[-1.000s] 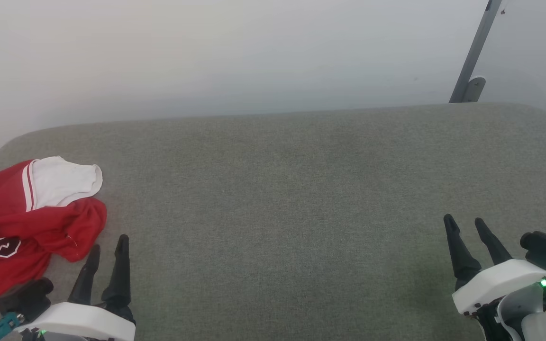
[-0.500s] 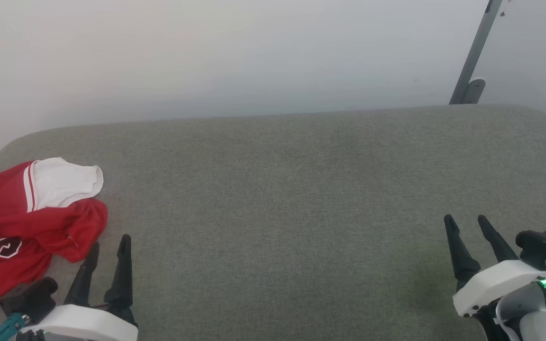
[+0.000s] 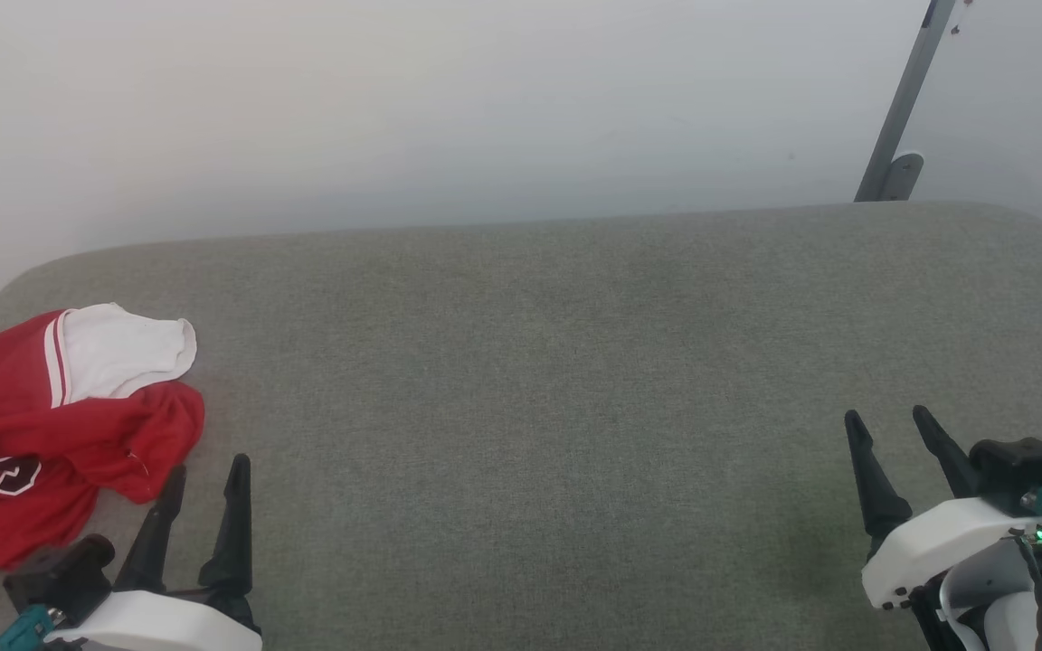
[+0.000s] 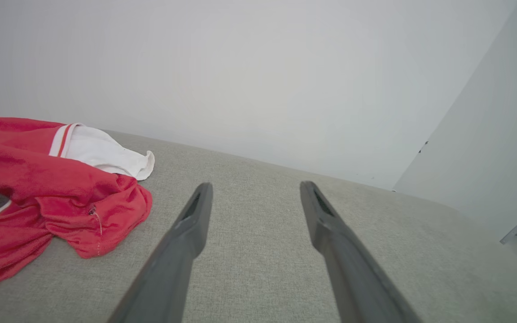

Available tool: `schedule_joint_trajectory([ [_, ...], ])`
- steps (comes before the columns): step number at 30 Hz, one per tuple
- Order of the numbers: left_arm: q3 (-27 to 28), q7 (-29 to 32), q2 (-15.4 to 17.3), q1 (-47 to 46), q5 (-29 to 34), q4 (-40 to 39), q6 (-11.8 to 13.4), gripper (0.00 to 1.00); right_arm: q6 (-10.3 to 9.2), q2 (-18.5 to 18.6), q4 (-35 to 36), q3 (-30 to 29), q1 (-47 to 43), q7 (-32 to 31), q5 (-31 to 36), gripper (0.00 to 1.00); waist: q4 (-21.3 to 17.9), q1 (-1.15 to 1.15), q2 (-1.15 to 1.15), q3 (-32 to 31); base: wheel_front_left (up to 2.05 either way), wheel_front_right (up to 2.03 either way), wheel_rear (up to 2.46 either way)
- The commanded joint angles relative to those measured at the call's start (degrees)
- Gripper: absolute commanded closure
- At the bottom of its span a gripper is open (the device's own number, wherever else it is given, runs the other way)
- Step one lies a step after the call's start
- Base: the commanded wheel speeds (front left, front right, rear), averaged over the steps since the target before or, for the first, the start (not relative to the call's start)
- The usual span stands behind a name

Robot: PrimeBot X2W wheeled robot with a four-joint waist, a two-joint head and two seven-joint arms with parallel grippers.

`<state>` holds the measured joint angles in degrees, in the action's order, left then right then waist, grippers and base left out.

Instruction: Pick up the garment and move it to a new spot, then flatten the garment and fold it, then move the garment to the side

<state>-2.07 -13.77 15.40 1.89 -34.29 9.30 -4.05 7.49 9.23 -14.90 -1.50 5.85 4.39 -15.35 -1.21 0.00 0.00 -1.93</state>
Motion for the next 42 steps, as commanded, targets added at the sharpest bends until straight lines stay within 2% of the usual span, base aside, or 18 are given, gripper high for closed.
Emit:
schedule_joint_trajectory([
  [1,0.04,-0.53,0.12,0.31,1.05,-0.33,-0.24,0.0,0.0,0.02,0.44,0.2,0.39,0.46,1.15,0.0,-0.04,0.0,0.0,0.0,0.0,0.0,0.0],
  [11,-0.38,-1.55,0.94,0.59,3.79,-0.47,-0.07,0.0,0.0,0.45,0.14,0.41,0.65,1.28,4.87,0.0,-0.29,0.0,0.0,-0.16,0.0,0.0,0.0],
  [28,-0.02,-1.49,1.11,-0.18,3.74,-0.59,0.21,0.0,0.0,-0.33,1.05,0.23,-0.04,1.35,4.99,0.0,0.02,0.0,0.0,-0.03,0.0,0.0,0.0],
  [34,1.41,-1.25,1.2,-0.69,2.57,-0.14,1.31,0.0,0.0,0.03,1.09,1.13,-0.04,1.12,4.32,0.0,2.13,0.0,0.0,-0.32,0.0,0.0,0.0],
  [42,3.95,-0.58,2.33,0.71,1.19,-1.2,3.11,0.0,-0.01,0.09,0.57,3.73,0.11,0.82,3.8,0.0,8.29,0.0,0.0,-1.51,0.0,0.0,0.0],
])
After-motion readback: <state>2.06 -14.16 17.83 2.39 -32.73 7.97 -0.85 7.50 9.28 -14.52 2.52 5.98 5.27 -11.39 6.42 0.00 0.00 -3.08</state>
